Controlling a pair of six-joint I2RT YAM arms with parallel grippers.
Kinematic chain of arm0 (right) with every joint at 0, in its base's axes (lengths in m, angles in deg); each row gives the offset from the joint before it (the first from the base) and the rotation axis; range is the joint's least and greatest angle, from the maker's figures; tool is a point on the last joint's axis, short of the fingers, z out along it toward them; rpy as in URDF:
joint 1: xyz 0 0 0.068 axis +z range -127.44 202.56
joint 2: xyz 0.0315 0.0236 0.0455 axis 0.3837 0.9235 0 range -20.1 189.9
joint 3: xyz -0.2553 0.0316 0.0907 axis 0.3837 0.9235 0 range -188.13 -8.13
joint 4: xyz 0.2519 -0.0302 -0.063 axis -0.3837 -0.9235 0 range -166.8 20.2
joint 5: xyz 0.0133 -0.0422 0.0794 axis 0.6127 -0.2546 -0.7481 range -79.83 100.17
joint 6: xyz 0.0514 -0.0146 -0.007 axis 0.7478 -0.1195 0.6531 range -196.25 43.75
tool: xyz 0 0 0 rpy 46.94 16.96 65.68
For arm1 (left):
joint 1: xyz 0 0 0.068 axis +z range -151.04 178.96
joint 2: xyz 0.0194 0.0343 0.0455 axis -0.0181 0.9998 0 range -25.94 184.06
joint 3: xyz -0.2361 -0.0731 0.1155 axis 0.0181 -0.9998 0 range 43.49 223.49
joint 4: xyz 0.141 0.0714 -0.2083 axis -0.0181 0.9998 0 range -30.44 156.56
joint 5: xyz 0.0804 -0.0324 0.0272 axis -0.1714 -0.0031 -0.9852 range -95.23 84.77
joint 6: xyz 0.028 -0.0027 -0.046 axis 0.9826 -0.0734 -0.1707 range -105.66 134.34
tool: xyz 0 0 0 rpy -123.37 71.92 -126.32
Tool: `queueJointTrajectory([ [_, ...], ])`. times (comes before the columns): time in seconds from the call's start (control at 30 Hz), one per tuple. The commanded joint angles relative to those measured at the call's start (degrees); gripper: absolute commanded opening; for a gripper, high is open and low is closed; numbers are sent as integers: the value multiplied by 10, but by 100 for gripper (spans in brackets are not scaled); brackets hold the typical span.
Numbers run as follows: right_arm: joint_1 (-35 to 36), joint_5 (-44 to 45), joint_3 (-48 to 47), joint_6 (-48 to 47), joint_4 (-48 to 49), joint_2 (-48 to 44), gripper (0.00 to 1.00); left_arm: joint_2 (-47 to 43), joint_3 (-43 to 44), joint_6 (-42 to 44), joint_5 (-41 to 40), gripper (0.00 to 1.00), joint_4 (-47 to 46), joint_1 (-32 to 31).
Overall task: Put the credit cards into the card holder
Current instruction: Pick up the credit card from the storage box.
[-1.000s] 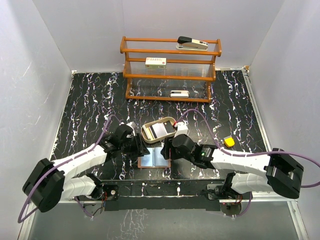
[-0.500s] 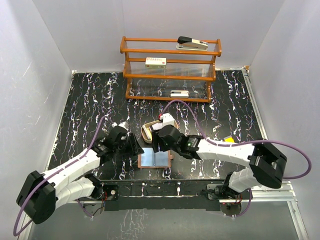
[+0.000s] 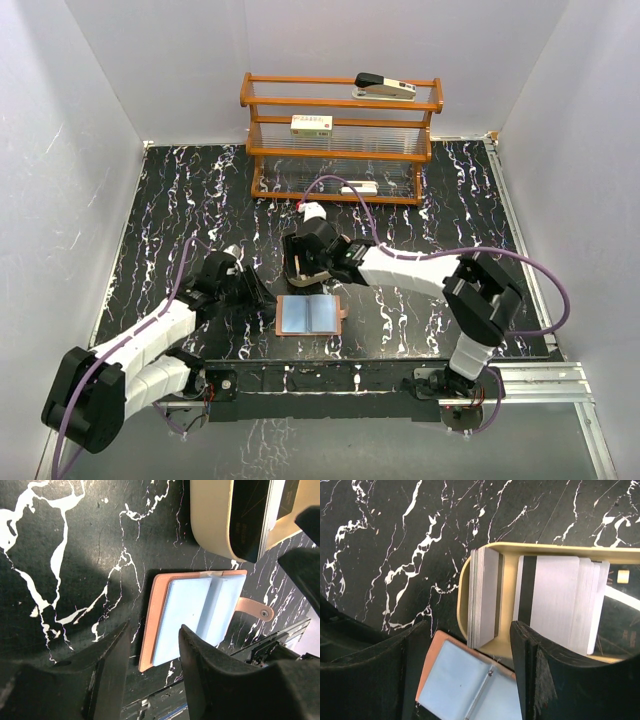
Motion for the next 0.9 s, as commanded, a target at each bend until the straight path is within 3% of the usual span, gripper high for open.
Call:
queueJointTrajectory([
  [0.0, -14, -46, -46, -13, 12, 23, 63, 14, 3, 12, 42, 41, -18, 24],
  [0.17, -21, -90, -80, -21, 4, 80, 60, 19, 2, 18, 54, 41, -24, 38],
  [0.53, -21, -117, -93, -18, 22, 85, 34, 8, 5, 16, 64, 41, -9, 48],
  [0.87, -22, -118, -89, -18, 17, 72, 27, 45, -8, 12, 78, 41, -61, 48],
])
